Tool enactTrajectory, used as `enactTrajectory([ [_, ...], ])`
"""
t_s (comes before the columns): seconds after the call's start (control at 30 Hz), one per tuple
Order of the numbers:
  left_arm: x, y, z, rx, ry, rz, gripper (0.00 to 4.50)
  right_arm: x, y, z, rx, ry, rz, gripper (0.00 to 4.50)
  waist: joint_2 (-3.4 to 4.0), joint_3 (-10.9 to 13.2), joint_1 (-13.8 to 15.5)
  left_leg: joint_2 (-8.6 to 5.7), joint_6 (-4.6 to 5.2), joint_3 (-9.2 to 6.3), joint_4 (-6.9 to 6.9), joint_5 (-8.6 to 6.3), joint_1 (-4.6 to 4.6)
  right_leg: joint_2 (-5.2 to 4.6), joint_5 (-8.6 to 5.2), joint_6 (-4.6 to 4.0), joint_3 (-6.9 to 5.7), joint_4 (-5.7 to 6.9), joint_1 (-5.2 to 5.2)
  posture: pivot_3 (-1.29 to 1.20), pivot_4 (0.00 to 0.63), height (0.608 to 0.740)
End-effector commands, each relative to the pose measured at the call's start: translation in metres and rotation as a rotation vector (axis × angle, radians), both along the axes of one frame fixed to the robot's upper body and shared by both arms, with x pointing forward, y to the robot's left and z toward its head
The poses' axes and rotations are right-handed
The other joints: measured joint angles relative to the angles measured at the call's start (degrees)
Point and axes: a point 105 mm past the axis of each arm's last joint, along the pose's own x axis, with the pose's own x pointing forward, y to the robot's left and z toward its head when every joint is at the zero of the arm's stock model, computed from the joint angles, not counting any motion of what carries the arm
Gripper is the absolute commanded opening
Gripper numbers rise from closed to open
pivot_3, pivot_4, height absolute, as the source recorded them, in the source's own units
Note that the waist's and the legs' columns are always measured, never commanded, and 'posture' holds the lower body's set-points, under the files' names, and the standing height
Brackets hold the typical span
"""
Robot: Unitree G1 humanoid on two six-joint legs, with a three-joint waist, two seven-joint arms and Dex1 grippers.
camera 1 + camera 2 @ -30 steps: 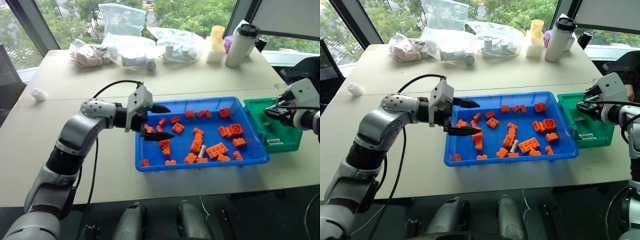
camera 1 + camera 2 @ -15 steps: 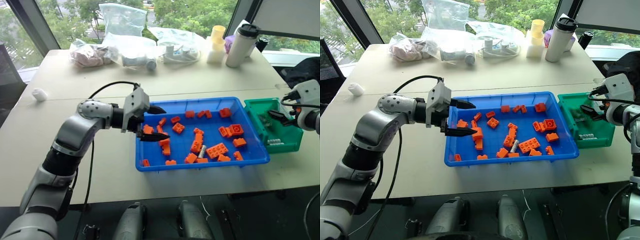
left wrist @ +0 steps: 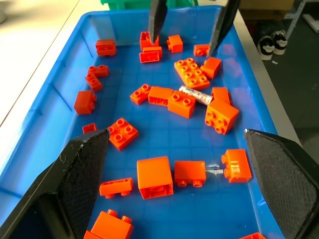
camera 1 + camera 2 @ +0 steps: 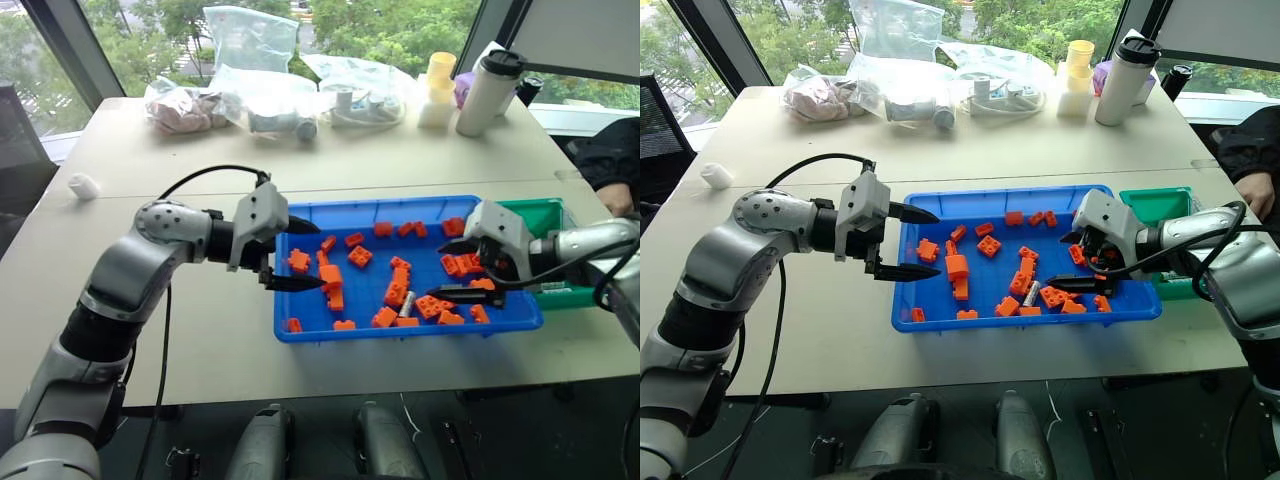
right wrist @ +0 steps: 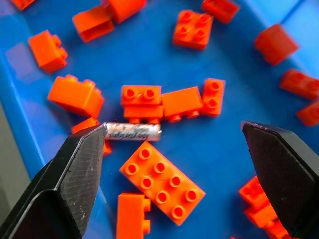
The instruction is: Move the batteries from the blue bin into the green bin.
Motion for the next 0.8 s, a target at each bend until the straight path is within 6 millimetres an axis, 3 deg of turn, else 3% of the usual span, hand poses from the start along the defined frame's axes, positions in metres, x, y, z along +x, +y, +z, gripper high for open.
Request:
enactTrajectory([
  [0.03, -0.005, -0.001, 0.010, -0.026, -0.037, -0.009, 4.50, -0.003, 0.006, -0.005, -0.023, 0.014, 0.064, 4.46, 0.00, 0.00, -0.02, 0.00, 0.00, 0.00, 0.00, 0.00, 0.00, 0.00, 0.00, 0.00, 0.00, 0.00, 0.00, 0.00, 0.150, 0.740],
  [0.17, -0.005, 0.000, 0.009, -0.020, -0.036, 0.002, 4.50, 0.002, 0.009, -0.019, -0.029, 0.059, 0.050, 4.46, 0.00, 0.00, -0.06, 0.02, 0.00, -0.02, 0.00, 0.00, 0.01, 0.02, 0.00, 0.00, -0.01, 0.01, 0.00, 0.00, 0.150, 0.740],
  [0.47, -0.004, -0.001, 0.008, -0.020, -0.030, 0.014, 4.50, 0.012, 0.024, -0.028, 0.001, 0.109, 0.035, 4.46, 0.00, 0.00, 0.04, 0.00, -0.01, -0.03, 0.00, 0.00, 0.00, 0.00, 0.00, 0.00, -0.01, 0.01, 0.00, 0.00, 0.150, 0.740],
  [0.8, 0.000, 0.001, 0.005, -0.017, -0.030, 0.028, 4.50, 0.017, 0.021, -0.043, -0.070, 0.114, 0.009, 4.46, -0.03, -0.02, -0.01, 0.01, -0.01, -0.04, 0.00, 0.00, 0.01, 0.00, 0.00, 0.00, -0.02, 0.01, 0.00, 0.00, 0.150, 0.740],
])
